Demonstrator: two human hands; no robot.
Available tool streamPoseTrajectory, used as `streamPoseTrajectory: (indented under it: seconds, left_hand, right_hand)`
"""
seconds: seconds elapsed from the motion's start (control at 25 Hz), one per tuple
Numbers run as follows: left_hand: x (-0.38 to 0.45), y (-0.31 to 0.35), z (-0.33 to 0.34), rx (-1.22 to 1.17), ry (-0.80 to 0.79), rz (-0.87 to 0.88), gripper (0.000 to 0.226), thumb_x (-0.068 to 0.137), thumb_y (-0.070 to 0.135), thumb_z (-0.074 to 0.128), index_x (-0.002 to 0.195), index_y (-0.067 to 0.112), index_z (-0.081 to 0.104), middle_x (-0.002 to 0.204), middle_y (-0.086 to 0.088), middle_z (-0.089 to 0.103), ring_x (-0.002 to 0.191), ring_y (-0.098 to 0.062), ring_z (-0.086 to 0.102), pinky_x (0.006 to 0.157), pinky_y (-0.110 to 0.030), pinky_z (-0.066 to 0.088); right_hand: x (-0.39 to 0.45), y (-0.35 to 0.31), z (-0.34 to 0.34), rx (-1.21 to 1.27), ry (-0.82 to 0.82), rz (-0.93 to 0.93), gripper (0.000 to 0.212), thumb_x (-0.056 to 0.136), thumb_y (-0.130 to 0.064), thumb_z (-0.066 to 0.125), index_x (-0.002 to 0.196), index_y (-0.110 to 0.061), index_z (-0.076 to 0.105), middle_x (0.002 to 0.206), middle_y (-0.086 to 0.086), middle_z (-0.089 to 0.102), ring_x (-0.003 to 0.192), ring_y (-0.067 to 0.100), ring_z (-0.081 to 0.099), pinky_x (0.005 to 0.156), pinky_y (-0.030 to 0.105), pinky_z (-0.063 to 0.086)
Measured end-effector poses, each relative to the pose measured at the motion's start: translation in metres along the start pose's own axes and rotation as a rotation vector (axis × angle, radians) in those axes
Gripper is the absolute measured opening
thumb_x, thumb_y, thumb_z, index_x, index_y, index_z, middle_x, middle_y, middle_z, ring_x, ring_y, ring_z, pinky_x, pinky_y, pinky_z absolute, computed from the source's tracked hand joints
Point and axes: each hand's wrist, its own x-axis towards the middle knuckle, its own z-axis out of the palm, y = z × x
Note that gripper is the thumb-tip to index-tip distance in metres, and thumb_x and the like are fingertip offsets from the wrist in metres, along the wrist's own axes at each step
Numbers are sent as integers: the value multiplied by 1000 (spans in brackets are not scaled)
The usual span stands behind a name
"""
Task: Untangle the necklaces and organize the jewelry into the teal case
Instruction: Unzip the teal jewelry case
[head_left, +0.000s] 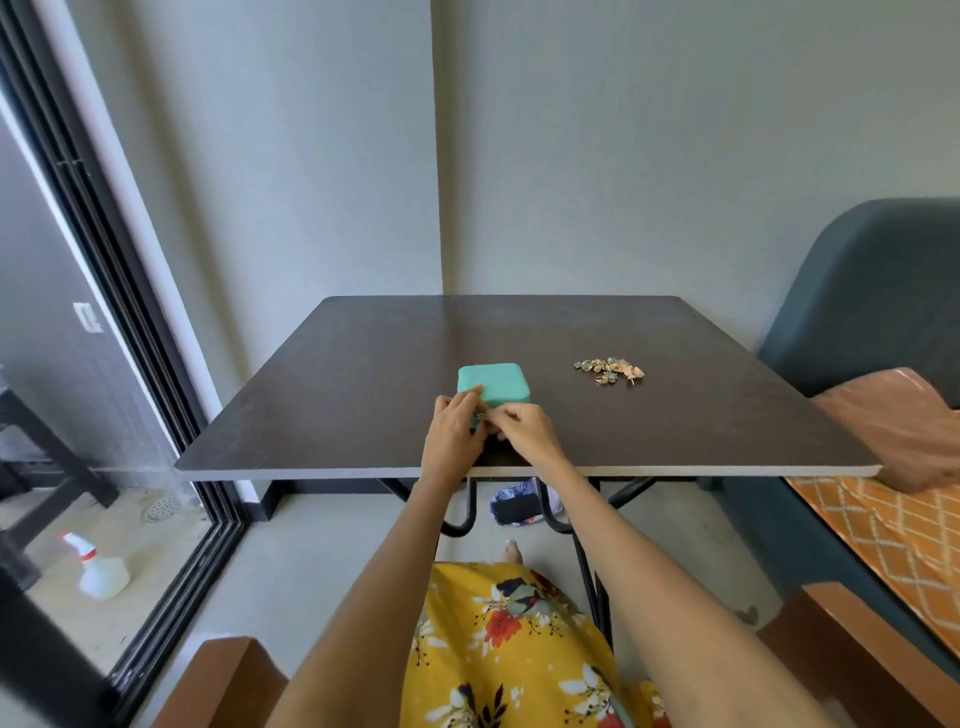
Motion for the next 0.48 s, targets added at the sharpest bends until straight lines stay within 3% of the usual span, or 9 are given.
streamPoseTrajectory:
  seconds: [0.08, 0.16, 0.2, 0.32, 0.4, 0.48]
  left_hand:
    - [4, 0, 2, 7, 24, -60, 15, 87, 14, 63, 101, 9, 65, 133, -1, 57, 107, -21, 47, 82, -28, 45]
    - [7, 0, 5, -42, 60, -151, 13, 87, 17, 65, 97, 10, 70, 133, -1, 58, 107, -18, 51, 83, -22, 40]
    - [8, 0, 6, -69, 77, -177, 14, 87, 17, 65, 96, 9, 71, 133, -2, 58, 108, -19, 52, 84, -21, 38]
    - [4, -1, 7, -171, 122, -185, 15, 86, 14, 65, 96, 6, 73, 131, -8, 57, 111, -21, 55, 88, -23, 43]
    - [2, 0, 5, -234, 161, -217, 17, 86, 15, 67, 97, 5, 72, 116, -9, 58, 100, -18, 57, 79, -17, 44]
    - [3, 0, 1, -299, 150, -297, 14, 85, 17, 67, 93, 6, 71, 99, -10, 63, 83, -14, 58, 70, -15, 43]
  right_hand:
    - [5, 3, -7, 175, 232, 28, 22, 91, -28, 54, 74, -17, 62, 73, 3, 62, 67, 17, 56, 65, 34, 48]
    - [11, 7, -11, 235, 440, 69, 22, 91, -35, 54, 88, -14, 56, 93, 8, 60, 79, 20, 57, 71, 40, 51]
    - [17, 8, -12, 217, 438, 81, 26, 90, -39, 55, 97, -14, 55, 104, 9, 57, 86, 20, 57, 73, 38, 52]
    - [36, 4, -9, 33, 197, 117, 55, 88, -46, 57, 127, -8, 48, 123, 10, 49, 108, 22, 53, 91, 37, 48]
    - [44, 1, -7, -78, 122, 161, 61, 86, -47, 58, 131, -8, 45, 126, 11, 51, 115, 26, 50, 97, 44, 45]
    - [46, 2, -8, -83, 113, 174, 58, 86, -46, 58, 130, -10, 47, 124, 10, 55, 113, 25, 51, 95, 41, 47]
